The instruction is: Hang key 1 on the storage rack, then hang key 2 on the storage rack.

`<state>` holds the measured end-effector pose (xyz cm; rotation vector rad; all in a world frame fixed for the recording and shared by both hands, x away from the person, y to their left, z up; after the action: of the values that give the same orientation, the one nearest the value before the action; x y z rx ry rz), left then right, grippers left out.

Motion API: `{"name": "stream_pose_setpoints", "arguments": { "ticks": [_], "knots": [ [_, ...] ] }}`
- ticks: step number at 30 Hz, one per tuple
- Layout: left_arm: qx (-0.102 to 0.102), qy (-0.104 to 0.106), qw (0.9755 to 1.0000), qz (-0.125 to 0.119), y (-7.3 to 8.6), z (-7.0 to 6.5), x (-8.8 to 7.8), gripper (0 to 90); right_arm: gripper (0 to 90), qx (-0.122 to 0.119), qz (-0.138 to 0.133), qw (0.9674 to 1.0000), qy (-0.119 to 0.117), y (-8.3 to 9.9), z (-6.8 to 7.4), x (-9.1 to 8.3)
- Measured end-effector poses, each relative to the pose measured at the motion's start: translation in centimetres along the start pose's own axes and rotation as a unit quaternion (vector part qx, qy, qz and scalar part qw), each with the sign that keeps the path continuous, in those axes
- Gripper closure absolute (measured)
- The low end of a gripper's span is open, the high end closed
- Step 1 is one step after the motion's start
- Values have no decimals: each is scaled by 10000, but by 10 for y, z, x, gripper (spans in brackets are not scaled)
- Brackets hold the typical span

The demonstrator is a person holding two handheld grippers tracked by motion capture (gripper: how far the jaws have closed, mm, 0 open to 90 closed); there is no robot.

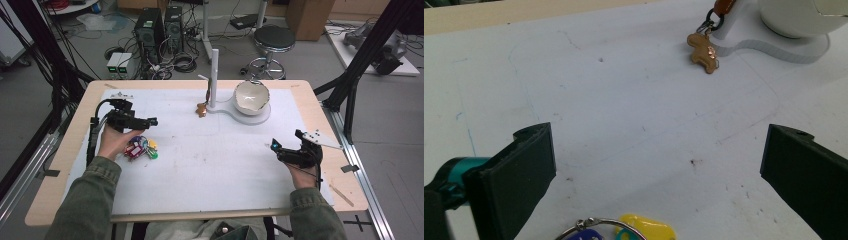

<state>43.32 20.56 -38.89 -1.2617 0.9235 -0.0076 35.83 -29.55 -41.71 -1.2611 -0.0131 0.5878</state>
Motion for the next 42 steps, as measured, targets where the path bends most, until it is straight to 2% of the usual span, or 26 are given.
{"name": "stream_pose_setpoints", "arguments": {
  "ticks": [20,24,27,42],
  "knots": [
    [-24,11,10000,50,19,-6,-6,17,6,-7,-1,10000,5,0,0,0],
    [38,-31,10000,84,24,-7,-6,17,6,-4,2,10000,4,0,0,0],
    [-3,-11,10000,86,28,-8,-6,17,6,-10,-2,10000,2,0,0,0],
    [-11,-55,9993,375,45,-8,-5,17,6,0,22,10000,5,0,1,0]
  ]
}}
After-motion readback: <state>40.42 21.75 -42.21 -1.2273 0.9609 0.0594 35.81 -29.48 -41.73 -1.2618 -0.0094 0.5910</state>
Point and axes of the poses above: each handheld gripper's, and its own axes: x roughly forward along the jaws, y roughly out of its underside, z roughly to its left, the point moved 4 cm from there along x, roughly forward along the jaws, and after that the axes turned 15 degrees about x, right-handed, at the moved point
